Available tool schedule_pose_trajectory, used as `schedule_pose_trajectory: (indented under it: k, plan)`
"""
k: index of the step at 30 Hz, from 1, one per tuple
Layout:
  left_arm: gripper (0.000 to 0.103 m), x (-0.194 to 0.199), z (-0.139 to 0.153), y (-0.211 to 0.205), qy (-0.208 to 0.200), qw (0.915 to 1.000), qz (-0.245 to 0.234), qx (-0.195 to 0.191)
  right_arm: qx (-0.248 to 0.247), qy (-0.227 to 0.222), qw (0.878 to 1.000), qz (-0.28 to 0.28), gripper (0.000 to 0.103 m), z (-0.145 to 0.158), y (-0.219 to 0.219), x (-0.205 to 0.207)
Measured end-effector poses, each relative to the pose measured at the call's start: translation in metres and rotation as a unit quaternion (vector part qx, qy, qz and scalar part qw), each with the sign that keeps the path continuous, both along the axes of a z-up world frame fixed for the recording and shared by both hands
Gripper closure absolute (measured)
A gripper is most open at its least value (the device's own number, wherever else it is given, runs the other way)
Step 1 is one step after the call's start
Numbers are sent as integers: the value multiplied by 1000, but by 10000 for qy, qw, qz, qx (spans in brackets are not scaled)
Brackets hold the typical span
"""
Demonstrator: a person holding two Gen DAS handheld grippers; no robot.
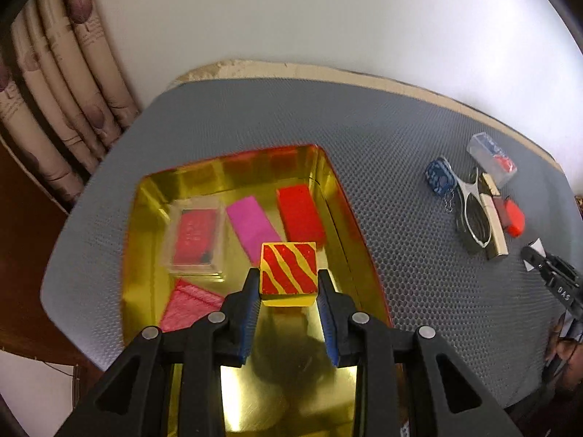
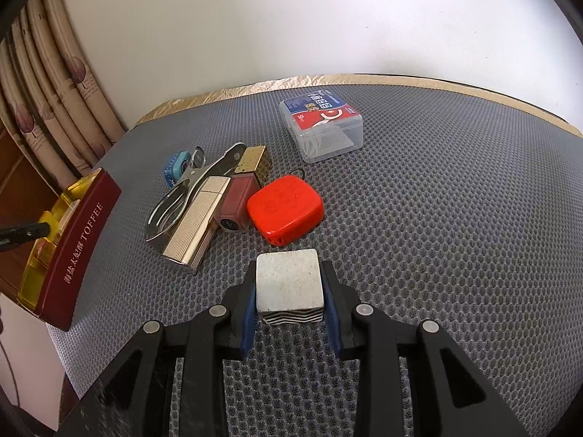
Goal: Organize rigid objects
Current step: 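Carry the yellow striped block into the gold tin and open the left gripper, then carry the white block into the gold tin and open the right gripper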
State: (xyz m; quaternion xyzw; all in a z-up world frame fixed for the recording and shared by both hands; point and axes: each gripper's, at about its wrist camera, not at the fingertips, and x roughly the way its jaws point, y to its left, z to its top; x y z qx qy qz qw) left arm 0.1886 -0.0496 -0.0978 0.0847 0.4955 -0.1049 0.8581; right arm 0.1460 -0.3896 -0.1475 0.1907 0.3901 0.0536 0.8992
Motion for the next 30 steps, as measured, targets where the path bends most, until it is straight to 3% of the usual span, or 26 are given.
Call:
schedule_pose_trajectory:
  k: [4,7,10,14,17,19,22,25,30]
  plan:
    - [72,7,-15,-1,278,9995,-26,-147,-2,1,10000,-5,74,0,0,0]
    - [63,7,-15,3,235,9995,61,-205,-16,7,10000,-2,73,0,1,1]
    - [63,-1,-8,10,191,9990,121,-388,-23,8,10000,-10,73,-1,3,1]
    - [59,-29,11,23,-127,9979,301,-563,-42,11,10000,-12,73,-1,5,0]
    - [54,-65,26,31,-648,9960,571,-238,-60,16,10000,4,73,-1,6,1]
    - [44,-93,34,40,-1054,9905,880,-5,-157,34,9999,35,73,0,10,3]
    - [42,-117,40,59,-1234,9867,1033,-236,-402,138,9990,153,74,5,20,7]
    - [42,-123,40,71,-1180,9870,993,-454,-207,156,9993,271,74,21,29,5]
    - [42,-131,42,78,-1371,9843,994,-497,210,-337,9950,915,74,84,81,-4]
